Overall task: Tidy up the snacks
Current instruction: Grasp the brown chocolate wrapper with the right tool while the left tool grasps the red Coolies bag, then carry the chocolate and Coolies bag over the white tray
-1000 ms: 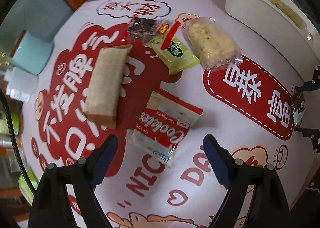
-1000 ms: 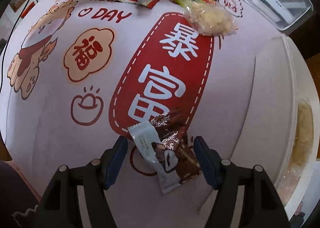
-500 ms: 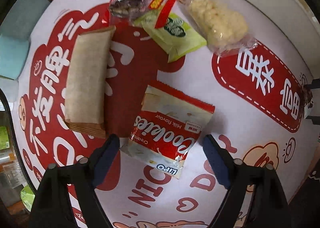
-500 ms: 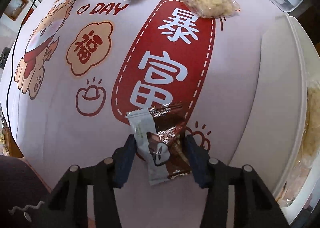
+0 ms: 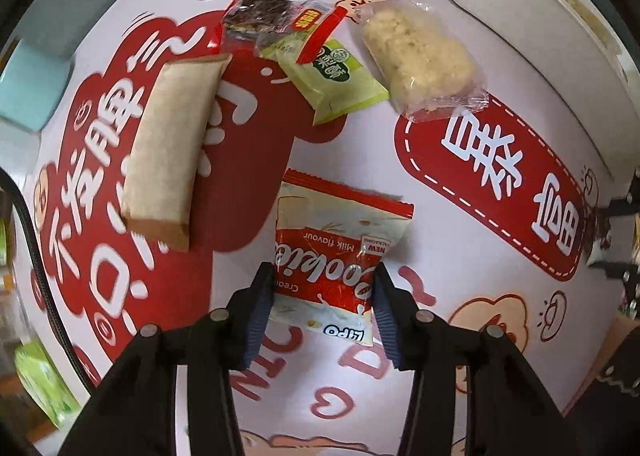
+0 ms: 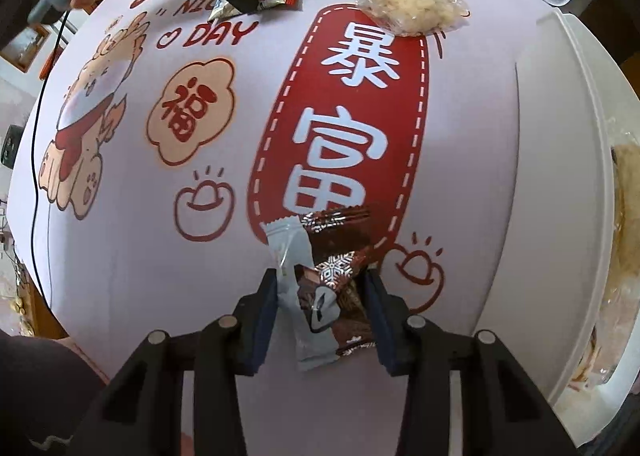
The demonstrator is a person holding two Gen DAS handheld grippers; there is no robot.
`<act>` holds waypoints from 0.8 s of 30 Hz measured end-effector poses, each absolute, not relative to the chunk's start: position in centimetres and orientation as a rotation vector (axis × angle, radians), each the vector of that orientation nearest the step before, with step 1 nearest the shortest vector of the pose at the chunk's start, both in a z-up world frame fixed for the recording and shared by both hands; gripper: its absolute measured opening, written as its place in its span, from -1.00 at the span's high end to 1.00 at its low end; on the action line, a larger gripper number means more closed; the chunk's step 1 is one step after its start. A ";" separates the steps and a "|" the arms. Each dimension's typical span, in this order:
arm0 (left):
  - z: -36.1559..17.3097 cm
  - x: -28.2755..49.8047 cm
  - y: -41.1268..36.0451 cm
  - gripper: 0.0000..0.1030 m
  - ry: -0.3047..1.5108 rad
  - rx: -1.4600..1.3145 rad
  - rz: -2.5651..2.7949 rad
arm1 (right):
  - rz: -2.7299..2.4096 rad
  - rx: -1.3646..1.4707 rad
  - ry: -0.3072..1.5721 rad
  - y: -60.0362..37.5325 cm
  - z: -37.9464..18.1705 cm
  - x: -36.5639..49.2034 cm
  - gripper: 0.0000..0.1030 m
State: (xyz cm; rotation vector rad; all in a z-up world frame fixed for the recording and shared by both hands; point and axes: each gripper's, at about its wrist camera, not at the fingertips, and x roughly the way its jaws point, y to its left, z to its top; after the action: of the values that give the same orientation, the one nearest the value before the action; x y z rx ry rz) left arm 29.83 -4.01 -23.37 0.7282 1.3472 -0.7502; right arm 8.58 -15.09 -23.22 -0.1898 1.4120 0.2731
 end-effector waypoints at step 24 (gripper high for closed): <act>-11.5 13.9 -4.7 0.11 1.231 0.382 -0.590 | 0.190 0.091 1.100 -16.6 -12.8 5.9 0.21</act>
State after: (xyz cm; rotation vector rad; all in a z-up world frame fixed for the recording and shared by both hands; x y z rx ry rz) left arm 13.90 -4.69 -11.46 0.3820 1.2313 -0.5903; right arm 5.90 -16.61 -12.85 0.0905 1.0999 0.1896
